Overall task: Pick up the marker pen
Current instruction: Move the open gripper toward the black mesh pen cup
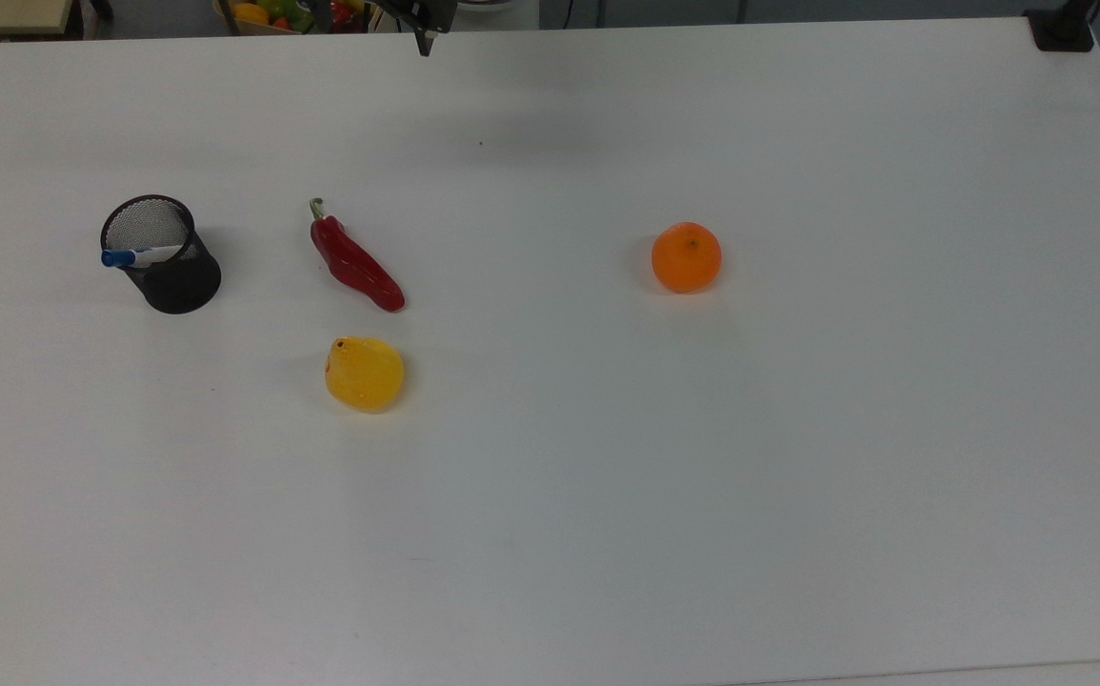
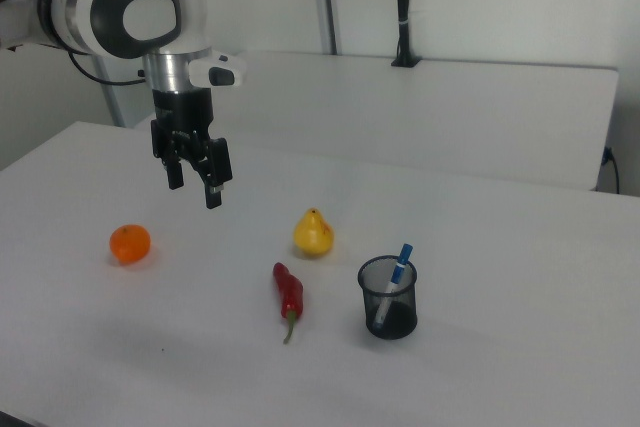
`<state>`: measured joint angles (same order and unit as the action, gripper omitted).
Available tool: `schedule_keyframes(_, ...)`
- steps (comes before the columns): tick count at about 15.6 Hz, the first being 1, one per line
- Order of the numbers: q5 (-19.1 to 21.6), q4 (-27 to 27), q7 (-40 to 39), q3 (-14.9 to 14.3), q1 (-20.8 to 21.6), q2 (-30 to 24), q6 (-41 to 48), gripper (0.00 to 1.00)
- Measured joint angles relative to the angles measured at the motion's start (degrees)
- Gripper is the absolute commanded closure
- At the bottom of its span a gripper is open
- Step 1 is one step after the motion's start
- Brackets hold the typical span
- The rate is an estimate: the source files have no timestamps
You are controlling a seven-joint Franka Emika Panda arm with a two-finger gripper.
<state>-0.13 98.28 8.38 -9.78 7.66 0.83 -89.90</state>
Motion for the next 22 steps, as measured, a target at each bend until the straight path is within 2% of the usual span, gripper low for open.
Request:
schedule_keyframes(5, 0.0, -0.5, 0.0, 0.0, -0.4, 0.0, 0.1, 0.00)
schedule_keyframes(9, 0.0, -2.5, 0.0, 0.0, -2.6, 0.0, -0.3, 0.00)
schedule_keyframes(13, 0.0, -3.0, 0.0, -0.2, -5.8, 0.4, -7.9, 0.00)
schedule_keyframes(15, 0.0, -2.9, -0.1, -1.4, -6.9, 1.4, -12.7, 0.00)
schedule_keyframes(22, 0.0, -2.7, -2.0, -8.5, -8.3, 7.1, -24.4, 0.00)
